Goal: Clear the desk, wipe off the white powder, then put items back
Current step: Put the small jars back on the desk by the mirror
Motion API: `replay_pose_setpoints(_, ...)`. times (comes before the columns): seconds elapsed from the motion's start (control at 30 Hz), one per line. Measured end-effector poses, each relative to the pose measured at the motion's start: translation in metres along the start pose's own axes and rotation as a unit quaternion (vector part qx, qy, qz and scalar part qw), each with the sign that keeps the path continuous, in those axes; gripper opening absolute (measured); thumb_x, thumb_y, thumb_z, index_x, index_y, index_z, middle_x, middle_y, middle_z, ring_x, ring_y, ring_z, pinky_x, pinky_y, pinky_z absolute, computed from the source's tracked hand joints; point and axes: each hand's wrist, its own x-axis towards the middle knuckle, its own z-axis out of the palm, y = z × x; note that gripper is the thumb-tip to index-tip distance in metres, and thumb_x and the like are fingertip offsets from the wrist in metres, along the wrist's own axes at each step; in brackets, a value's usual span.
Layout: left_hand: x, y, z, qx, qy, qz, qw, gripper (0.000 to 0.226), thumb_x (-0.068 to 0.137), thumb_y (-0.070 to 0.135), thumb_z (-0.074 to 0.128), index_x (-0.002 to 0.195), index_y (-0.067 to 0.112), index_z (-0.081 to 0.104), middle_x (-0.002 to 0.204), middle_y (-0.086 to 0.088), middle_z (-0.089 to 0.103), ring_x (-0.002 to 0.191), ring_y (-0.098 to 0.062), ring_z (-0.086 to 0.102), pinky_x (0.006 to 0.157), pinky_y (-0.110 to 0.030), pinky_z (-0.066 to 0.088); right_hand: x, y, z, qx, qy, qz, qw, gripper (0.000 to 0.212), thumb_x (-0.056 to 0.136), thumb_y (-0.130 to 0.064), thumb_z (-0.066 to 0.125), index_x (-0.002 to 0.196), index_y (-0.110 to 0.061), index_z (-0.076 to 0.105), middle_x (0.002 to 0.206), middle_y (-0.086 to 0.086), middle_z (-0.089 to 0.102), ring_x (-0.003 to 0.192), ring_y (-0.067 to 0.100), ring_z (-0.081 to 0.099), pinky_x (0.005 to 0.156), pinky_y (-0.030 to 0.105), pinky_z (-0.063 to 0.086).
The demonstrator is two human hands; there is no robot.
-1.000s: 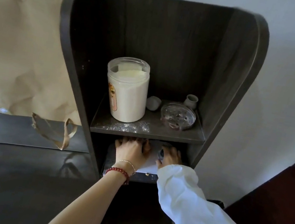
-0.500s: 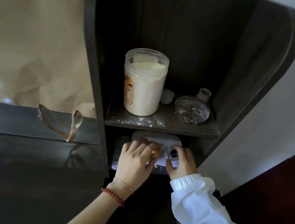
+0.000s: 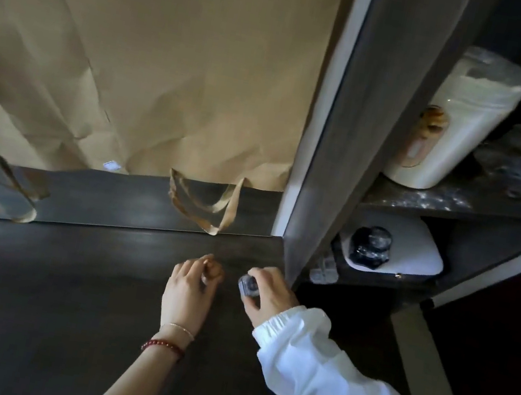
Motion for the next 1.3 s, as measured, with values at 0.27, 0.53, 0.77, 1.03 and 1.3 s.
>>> replay_pose_setpoints(0.27,0.057,-0.027,0.036,-0.039,-0.060,-0.021,0.997,0.028,0.084,0.015,0.060,0.112,0.010,0.057,0.102,-0.007,0.064,0.103,-0.025,0.049,0.076,-0.033,0.041,0.068,0.012,0.063,-0.136,0.017,0.121,0.983,0.034,0.066,-0.010,0.077,0.095,-0.009,0.059,0.090,0.013,0.059,0.078,0.029,0.061,0.054,0.032,0.047)
replay_pose_setpoints(0.53,0.074,-0.022,0.061,-0.029,-0.093,0.019,0.995,0.022,0.087,0.012,0.054,0.109,0.011,0.060,0.106,-0.005,0.065,0.104,-0.023,0.050,0.072,-0.027,0.037,0.079,0.039,0.087,-0.165,0.006,0.189,0.968,0.035,0.054,0.001,0.078,0.084,0.001,0.061,0.072,0.020,0.061,0.064,0.037,0.060,0.049,0.039,0.050)
replay_pose_setpoints(0.77,0.078,-0.010,0.066,-0.037,-0.103,0.003,0.994,0.036,0.089,0.014,0.053,0.126,0.010,0.052,0.123,-0.010,0.058,0.119,-0.026,0.044,0.086,-0.036,0.041,0.088,0.048,0.084,-0.115,-0.012,0.193,0.974,0.039,0.037,0.006,0.082,0.067,-0.001,0.057,0.059,0.018,0.057,0.050,0.037,0.057,0.039,0.032,0.044)
replay_pose_setpoints(1.03,0.075,-0.014,0.070,-0.018,-0.119,0.005,0.993,0.047,0.092,0.020,0.051,0.137,0.018,0.038,0.133,-0.003,0.051,0.123,-0.021,0.041,0.087,-0.032,0.041,0.086,0.048,0.075,-0.142,-0.048,0.225,0.963,0.057,0.088,-0.009,0.049,0.140,-0.011,0.025,0.132,0.014,0.038,0.115,0.031,0.039,0.091,0.037,0.032)
replay_pose_setpoints(1.3,0.018,-0.009,0.038,-0.051,-0.048,0.036,0.997,0.048,0.081,0.011,0.065,0.127,0.012,0.051,0.130,-0.005,0.053,0.120,-0.023,0.045,0.096,-0.032,0.041,0.025,0.019,0.044,-0.025,0.116,0.050,0.992,0.051,0.067,-0.005,0.066,0.115,-0.012,0.050,0.113,0.015,0.063,0.103,0.025,0.055,0.082,0.036,0.051)
